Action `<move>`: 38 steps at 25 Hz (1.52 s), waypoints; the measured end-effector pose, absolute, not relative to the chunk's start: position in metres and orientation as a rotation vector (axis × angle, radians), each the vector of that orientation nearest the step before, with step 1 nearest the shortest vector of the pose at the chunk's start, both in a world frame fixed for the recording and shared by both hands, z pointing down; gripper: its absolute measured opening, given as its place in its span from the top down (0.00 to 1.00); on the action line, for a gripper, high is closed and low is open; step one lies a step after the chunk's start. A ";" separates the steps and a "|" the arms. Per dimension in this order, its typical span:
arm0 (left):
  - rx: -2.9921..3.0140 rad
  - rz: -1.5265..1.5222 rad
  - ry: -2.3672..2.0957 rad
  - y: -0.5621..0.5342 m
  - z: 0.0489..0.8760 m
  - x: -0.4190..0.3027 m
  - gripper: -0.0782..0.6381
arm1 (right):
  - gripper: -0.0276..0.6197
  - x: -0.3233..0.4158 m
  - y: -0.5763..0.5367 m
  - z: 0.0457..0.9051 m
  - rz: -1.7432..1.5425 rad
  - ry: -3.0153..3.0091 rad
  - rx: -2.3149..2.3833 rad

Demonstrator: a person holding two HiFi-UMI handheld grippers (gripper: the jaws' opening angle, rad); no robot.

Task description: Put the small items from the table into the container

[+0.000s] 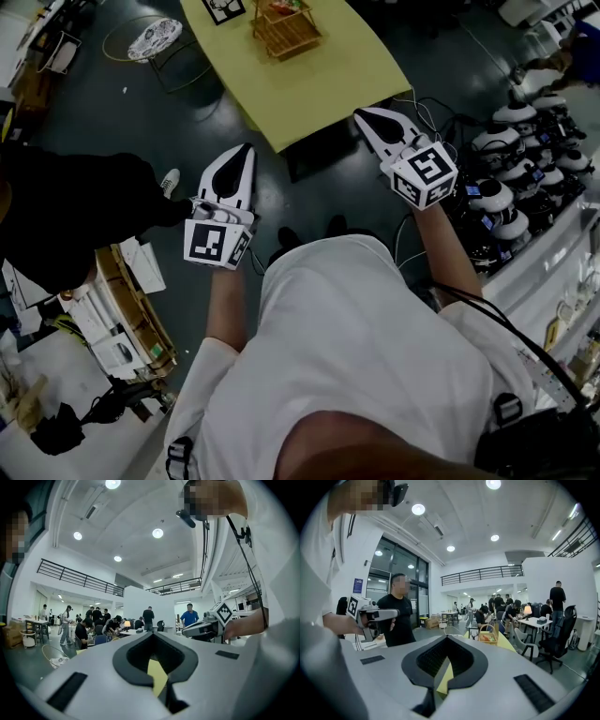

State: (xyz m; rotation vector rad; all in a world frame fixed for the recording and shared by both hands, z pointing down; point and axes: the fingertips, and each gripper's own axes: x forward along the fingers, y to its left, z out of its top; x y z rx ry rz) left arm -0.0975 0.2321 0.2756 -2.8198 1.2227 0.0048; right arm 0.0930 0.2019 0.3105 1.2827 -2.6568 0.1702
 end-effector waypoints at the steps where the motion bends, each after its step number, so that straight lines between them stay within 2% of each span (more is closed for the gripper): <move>1: -2.826 0.006 1.212 0.235 0.275 -0.100 0.88 | 0.93 0.086 0.209 0.308 0.164 -2.660 1.285; 7: -2.847 0.045 1.159 0.245 0.266 -0.118 0.88 | 0.93 0.049 0.242 0.292 0.183 -2.709 1.351; 38: -2.858 0.098 1.124 0.257 0.259 -0.121 0.88 | 0.93 0.039 0.259 0.273 0.140 -2.775 1.384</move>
